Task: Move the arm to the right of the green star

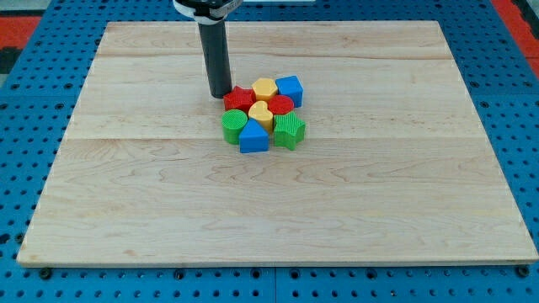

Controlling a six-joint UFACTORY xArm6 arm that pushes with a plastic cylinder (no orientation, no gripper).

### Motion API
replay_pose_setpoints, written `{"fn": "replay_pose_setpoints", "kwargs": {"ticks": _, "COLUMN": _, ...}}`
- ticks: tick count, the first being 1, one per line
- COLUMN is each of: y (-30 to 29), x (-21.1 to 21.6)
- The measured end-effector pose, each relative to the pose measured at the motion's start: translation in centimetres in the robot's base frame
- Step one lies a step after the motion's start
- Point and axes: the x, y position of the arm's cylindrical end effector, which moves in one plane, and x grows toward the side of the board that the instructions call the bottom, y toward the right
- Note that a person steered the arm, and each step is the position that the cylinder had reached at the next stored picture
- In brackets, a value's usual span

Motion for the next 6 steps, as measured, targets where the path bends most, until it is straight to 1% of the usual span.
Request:
{"fn": "replay_pose_setpoints", "kwargs": {"ticks": 1, "y": -0.7, "x": 0.2}}
{"fn": "replay_pose_setpoints", "kwargs": {"ticks": 2, "y": -2.2, "x": -2.0}}
{"fn": "replay_pose_setpoints", "kwargs": {"ticks": 3, "y": 7.6, "x": -4.2}}
{"fn": "replay_pose_setpoints", "kwargs": {"ticks": 4, "y": 16.2, "x": -3.0}}
{"fn": "replay_pose_setpoints", "kwargs": {"ticks": 5, "y": 16.2, "x": 3.6}}
{"fn": "replay_pose_setpoints", "kwargs": {"ticks": 6, "y": 15.7, "x": 8.8}}
